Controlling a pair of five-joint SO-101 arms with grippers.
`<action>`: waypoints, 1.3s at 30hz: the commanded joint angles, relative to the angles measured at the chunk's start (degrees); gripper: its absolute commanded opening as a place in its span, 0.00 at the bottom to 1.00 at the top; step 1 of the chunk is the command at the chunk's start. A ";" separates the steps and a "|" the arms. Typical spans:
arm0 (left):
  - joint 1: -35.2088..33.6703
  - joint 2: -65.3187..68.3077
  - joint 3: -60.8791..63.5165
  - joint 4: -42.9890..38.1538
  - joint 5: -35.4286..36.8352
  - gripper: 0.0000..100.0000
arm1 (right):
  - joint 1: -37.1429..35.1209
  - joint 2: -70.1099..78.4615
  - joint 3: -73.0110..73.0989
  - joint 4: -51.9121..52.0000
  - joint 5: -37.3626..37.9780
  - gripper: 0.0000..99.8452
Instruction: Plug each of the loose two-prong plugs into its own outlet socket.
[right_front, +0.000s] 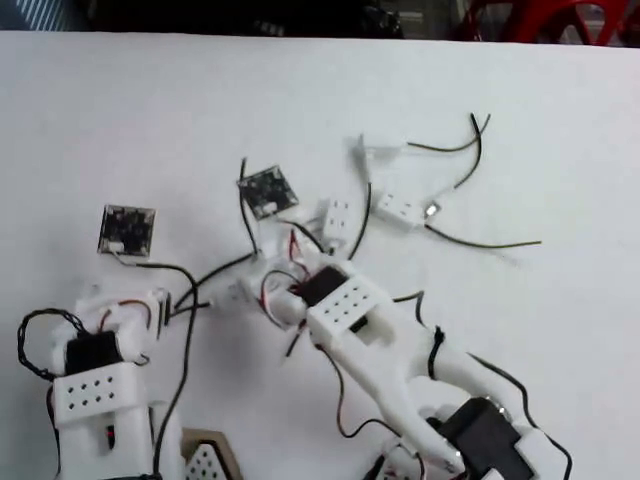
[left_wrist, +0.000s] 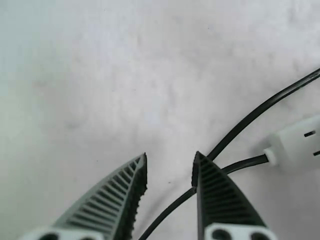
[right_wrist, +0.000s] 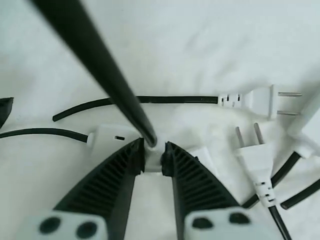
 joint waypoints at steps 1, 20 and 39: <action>-0.48 -0.92 -0.26 -1.41 0.62 0.16 | -1.98 -0.13 -2.11 0.92 0.26 0.02; -0.48 -0.92 -0.26 -1.23 0.62 0.16 | -7.43 0.48 4.75 -0.40 0.53 0.02; -0.48 -0.92 0.26 -1.58 0.62 0.16 | -11.12 7.34 1.93 8.40 1.49 0.02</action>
